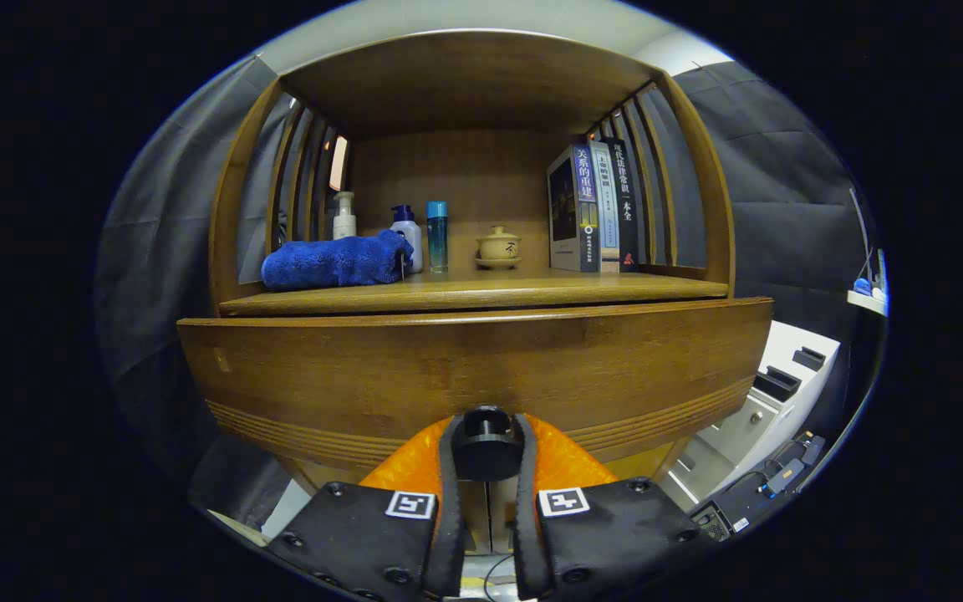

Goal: Pull open the drawer, take out the items inside it, and place them on the countertop above the cabinet.

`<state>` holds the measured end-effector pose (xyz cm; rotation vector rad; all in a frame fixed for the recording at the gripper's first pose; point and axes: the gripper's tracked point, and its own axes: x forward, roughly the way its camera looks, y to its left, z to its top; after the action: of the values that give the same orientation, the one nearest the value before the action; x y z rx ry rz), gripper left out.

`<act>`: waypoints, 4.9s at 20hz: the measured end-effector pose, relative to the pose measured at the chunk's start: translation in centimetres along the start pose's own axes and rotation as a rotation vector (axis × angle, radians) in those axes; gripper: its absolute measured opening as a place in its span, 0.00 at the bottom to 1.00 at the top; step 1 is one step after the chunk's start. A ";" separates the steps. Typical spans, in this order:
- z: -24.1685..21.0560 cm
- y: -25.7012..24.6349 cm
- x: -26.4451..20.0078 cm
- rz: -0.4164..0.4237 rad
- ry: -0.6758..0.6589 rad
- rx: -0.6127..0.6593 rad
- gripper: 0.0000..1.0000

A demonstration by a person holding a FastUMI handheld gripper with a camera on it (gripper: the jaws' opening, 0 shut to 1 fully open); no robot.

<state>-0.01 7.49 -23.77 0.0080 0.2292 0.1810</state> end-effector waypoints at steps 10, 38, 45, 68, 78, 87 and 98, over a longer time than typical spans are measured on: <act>-1.3 -0.1 -6.0 0.002 0.005 -0.006 0.32; -3.6 0.1 -12.8 -0.028 0.061 -0.045 0.22; 0.7 -1.0 -14.3 -0.081 0.090 -0.045 0.70; 11.8 0.4 -5.6 0.013 0.265 0.052 0.99; 8.0 1.6 1.1 0.017 0.496 0.074 0.99; 4.2 1.7 3.6 0.019 0.742 0.036 0.99; 1.3 0.2 4.8 -0.017 0.901 0.016 0.79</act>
<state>4.88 8.58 -23.64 -0.0614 1.1286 0.1557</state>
